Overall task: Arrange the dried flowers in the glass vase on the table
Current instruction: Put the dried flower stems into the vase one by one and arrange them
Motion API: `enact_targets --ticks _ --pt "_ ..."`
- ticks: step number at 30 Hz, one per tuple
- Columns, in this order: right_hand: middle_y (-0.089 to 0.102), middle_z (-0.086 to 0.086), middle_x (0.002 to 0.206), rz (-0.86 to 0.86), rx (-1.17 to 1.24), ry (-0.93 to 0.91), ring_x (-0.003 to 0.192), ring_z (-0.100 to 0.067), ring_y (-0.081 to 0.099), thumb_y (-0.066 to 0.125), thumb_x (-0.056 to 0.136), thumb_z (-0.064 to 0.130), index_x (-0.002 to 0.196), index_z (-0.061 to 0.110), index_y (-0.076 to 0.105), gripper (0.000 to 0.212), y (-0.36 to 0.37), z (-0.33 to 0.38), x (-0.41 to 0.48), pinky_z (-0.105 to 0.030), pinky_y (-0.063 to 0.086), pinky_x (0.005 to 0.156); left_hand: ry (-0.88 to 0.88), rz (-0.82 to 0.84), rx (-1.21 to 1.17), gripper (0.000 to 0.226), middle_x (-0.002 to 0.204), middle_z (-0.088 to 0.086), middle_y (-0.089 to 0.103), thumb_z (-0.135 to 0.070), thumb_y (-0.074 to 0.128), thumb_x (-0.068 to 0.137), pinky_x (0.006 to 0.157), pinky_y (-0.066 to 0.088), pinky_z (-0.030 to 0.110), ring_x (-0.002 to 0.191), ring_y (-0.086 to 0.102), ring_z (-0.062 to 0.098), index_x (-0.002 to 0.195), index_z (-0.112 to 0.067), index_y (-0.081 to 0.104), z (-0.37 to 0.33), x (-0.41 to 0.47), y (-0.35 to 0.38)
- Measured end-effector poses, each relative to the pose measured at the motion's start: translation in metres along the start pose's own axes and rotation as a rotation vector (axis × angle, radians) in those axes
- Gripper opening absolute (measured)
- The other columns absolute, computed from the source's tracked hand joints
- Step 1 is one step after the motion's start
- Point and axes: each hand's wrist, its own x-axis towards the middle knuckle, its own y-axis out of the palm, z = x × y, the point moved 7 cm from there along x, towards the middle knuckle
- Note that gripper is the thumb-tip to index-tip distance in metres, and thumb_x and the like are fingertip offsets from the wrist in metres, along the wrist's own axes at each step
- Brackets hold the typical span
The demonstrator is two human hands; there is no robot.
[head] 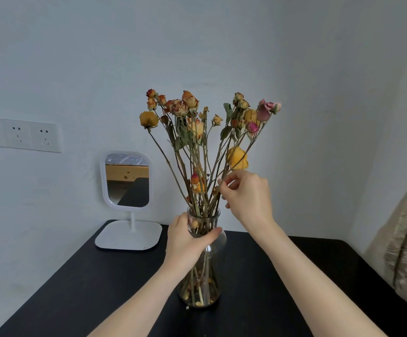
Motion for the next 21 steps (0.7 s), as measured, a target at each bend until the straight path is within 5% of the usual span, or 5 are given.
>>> enact_targets --ticks 11,16,21 --pt "0.068 0.000 0.068 -0.004 0.064 -0.012 0.060 -0.017 0.066 0.061 0.087 0.038 0.084 0.023 0.060 0.015 -0.005 -0.002 0.000 -0.034 0.057 0.066 -0.014 -0.039 0.034 0.057 0.104 -0.007 0.054 -0.056 0.074 0.063 0.090 0.050 0.039 0.103 0.052 0.012 0.106 -0.026 0.053 -0.001 -0.002 0.000" --pt "0.069 -0.002 0.069 -0.012 0.102 0.013 0.059 -0.018 0.066 0.059 0.088 0.024 0.085 0.018 0.062 0.008 -0.003 -0.004 0.004 -0.035 0.058 0.065 -0.011 -0.049 0.046 0.054 0.102 -0.008 0.054 -0.055 0.074 0.063 0.090 0.050 0.035 0.103 0.052 0.011 0.104 -0.026 0.053 -0.002 -0.003 -0.001" --pt "0.067 -0.002 0.063 0.053 0.274 0.041 0.043 -0.007 0.061 0.060 0.083 0.017 0.075 0.021 0.057 0.009 0.002 -0.004 0.003 -0.021 0.051 0.050 -0.012 -0.052 0.049 0.053 0.100 -0.009 0.053 -0.054 0.074 0.064 0.091 0.049 0.037 0.102 0.051 0.011 0.104 -0.025 0.054 -0.004 -0.004 -0.001"
